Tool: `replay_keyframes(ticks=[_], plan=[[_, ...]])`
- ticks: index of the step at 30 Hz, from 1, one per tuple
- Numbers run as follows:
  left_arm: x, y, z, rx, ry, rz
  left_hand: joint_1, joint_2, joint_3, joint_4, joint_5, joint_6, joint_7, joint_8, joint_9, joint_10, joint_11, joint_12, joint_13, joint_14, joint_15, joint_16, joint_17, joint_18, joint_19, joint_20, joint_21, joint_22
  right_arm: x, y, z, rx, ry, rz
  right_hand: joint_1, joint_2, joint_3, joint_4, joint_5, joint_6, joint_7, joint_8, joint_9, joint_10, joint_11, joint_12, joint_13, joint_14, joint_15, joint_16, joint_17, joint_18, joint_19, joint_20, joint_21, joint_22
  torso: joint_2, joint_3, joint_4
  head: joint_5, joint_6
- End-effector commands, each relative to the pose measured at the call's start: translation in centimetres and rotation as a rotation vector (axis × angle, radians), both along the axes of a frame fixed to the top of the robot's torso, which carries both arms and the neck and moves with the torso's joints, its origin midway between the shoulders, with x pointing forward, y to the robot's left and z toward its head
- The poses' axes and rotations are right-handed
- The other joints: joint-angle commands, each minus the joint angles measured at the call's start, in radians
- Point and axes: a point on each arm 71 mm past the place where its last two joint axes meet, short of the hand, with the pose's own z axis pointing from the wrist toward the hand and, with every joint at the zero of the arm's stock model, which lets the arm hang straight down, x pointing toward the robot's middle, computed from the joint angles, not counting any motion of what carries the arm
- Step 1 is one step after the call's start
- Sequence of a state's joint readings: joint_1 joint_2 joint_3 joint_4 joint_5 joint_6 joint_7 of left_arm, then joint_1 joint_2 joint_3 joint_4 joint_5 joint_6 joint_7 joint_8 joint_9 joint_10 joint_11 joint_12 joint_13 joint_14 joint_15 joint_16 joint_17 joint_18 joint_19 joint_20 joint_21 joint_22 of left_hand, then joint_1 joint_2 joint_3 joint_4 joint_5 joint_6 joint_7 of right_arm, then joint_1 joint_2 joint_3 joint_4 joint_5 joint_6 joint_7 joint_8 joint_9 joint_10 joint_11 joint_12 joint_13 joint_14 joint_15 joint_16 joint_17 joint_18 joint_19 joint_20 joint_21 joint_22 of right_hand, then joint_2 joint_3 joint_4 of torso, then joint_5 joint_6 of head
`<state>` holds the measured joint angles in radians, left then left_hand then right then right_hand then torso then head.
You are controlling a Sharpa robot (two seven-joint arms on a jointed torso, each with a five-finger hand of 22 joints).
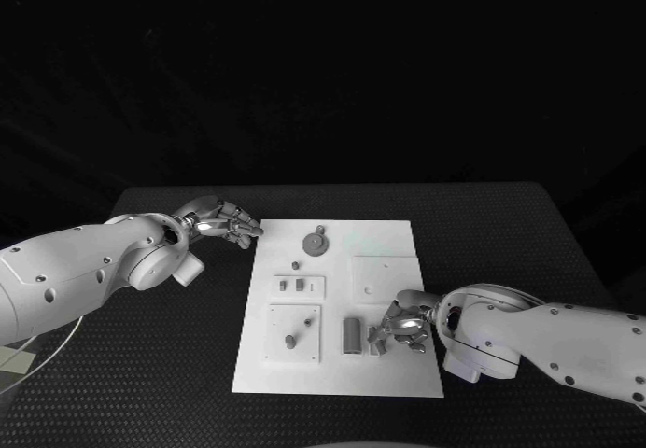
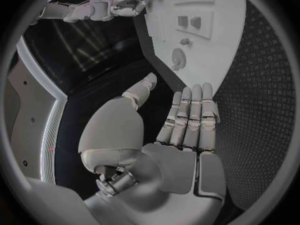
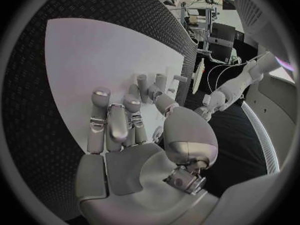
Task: Assemble the parts on the task board
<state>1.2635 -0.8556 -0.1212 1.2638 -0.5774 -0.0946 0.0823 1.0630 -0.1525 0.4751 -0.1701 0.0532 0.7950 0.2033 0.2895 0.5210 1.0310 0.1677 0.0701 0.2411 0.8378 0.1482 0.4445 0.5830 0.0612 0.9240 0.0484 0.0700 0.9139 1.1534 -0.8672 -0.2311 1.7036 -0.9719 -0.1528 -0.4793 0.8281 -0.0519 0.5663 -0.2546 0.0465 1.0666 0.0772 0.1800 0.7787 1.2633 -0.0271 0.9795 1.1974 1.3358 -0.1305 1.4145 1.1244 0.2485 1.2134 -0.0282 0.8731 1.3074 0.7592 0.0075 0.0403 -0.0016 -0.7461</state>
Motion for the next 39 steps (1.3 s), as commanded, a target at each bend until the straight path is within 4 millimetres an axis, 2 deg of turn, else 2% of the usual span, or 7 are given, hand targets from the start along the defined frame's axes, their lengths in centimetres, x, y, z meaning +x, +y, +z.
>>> replay_keyframes(ticks=[1, 11, 16, 21, 24, 27, 39], plan=[[-0.03, -0.18, 0.07, -0.005, 0.001, -0.015, -0.005, -0.001, 0.001, 0.005, -0.004, -0.005, -0.002, 0.004, -0.002, 0.002, 0.003, 0.001, -0.001, 0.004, 0.0, -0.006, 0.001, 0.017, -0.007, 0.001, 0.001, -0.001, -0.16, 0.08, -0.16, -0.002, 0.019, 0.013, -0.002, -0.016, 0.002, 0.014, 0.002, -0.005, 0.006, -0.005, -0.002, -0.009, -0.001, -0.006, -0.002, -0.006, 0.0, -0.004, -0.002, 0.013, 0.001, -0.005, -0.006, 0.004, 0.0, -0.0001, -0.0001, 0.0, 0.0], [-0.03, -0.16, 0.07, -0.005, 0.001, -0.014, -0.006, -0.001, 0.001, 0.006, -0.004, -0.005, -0.002, 0.004, -0.002, 0.002, 0.003, 0.001, -0.001, 0.004, 0.0, -0.006, 0.002, 0.017, -0.007, 0.001, 0.001, -0.001, -0.11, 0.02, -0.19, -0.003, 0.02, 0.01, -0.02, -0.036, 0.011, 0.048, 0.002, -0.006, 0.006, -0.006, -0.004, -0.01, 0.0, -0.006, -0.003, -0.007, 0.0, -0.006, -0.004, 0.013, 0.004, -0.006, -0.011, 0.004, 0.0, -0.0005, 0.0004, -0.001, 0.0], [-0.03, -0.14, 0.07, -0.005, 0.001, -0.014, -0.006, -0.001, 0.0, 0.006, -0.004, -0.005, -0.002, 0.004, -0.002, 0.002, 0.003, 0.001, -0.001, 0.004, 0.0, -0.007, 0.002, 0.017, -0.007, 0.001, 0.001, -0.001, -0.08, 0.05, -0.17, 0.001, 0.017, 0.005, -0.047, -0.054, 0.013, 0.084, 0.002, -0.007, 0.006, -0.006, -0.005, -0.011, -0.001, -0.006, -0.003, -0.007, 0.0, -0.006, -0.003, 0.013, 0.004, -0.007, -0.013, 0.005, 0.0, -0.0007, 0.0002, -0.002, 0.0], [-0.04, -0.14, 0.07, -0.005, 0.001, -0.014, -0.006, -0.001, 0.0, 0.006, -0.004, -0.005, -0.002, 0.004, -0.002, 0.002, 0.003, 0.001, -0.001, 0.004, 0.0, -0.007, 0.002, 0.017, -0.007, 0.001, 0.001, -0.001, -0.03, 0.08, -0.12, 0.01, 0.011, -0.001, -0.058, -0.056, 0.011, 0.093, 0.002, -0.006, 0.006, -0.005, -0.006, -0.011, -0.001, -0.005, -0.003, -0.006, 0.0, -0.006, -0.002, 0.013, 0.004, -0.007, -0.014, 0.006, 0.0, -0.0007, 0.0004, -0.002, 0.001], [-0.03, -0.1, 0.07, -0.005, 0.001, -0.013, -0.006, -0.001, 0.001, 0.006, -0.004, -0.005, -0.002, 0.004, -0.002, 0.002, 0.003, 0.001, -0.001, 0.004, 0.0, -0.007, 0.002, 0.017, -0.007, 0.001, 0.001, -0.001, 0.06, -0.01, -0.16, 0.011, 0.01, 0.0, -0.084, -0.051, 0.008, 0.116, 0.002, -0.001, 0.004, -0.002, -0.005, -0.01, -0.002, -0.004, -0.003, -0.002, -0.001, -0.002, 0.006, 0.013, 0.005, -0.008, -0.014, 0.007, 0.0, -0.0005, 0.0001, -0.002, 0.001], [-0.03, -0.11, 0.07, -0.005, 0.001, -0.014, -0.006, -0.001, 0.001, 0.006, -0.004, -0.005, -0.002, 0.004, -0.002, 0.002, 0.003, 0.001, -0.002, 0.004, 0.0, -0.007, 0.002, 0.017, -0.007, 0.001, 0.001, -0.001, 0.14, -0.1, -0.18, 0.011, 0.008, -0.003, -0.11, -0.062, 0.004, 0.135, 0.002, 0.005, 0.002, 0.001, -0.004, -0.01, -0.005, -0.003, -0.003, -0.001, -0.003, -0.002, 0.007, 0.013, 0.005, -0.009, -0.015, 0.008, 0.0, -0.0008, 0.0, -0.003, 0.001], [-0.04, -0.11, 0.05, -0.004, 0.003, -0.014, -0.006, 0.0, 0.001, 0.007, -0.004, -0.005, -0.002, 0.004, -0.002, 0.002, 0.003, 0.001, -0.002, 0.004, 0.0, -0.007, 0.002, 0.017, -0.007, 0.001, 0.001, -0.001, 0.17, -0.1, -0.19, 0.013, 0.008, 0.001, -0.123, -0.06, 0.003, 0.139, 0.002, 0.011, -0.001, 0.006, -0.003, -0.009, -0.007, -0.002, -0.002, 0.002, -0.006, 0.001, 0.012, 0.013, 0.005, -0.011, -0.014, 0.01, 0.0, -0.0003, 0.0, -0.003, 0.0]])
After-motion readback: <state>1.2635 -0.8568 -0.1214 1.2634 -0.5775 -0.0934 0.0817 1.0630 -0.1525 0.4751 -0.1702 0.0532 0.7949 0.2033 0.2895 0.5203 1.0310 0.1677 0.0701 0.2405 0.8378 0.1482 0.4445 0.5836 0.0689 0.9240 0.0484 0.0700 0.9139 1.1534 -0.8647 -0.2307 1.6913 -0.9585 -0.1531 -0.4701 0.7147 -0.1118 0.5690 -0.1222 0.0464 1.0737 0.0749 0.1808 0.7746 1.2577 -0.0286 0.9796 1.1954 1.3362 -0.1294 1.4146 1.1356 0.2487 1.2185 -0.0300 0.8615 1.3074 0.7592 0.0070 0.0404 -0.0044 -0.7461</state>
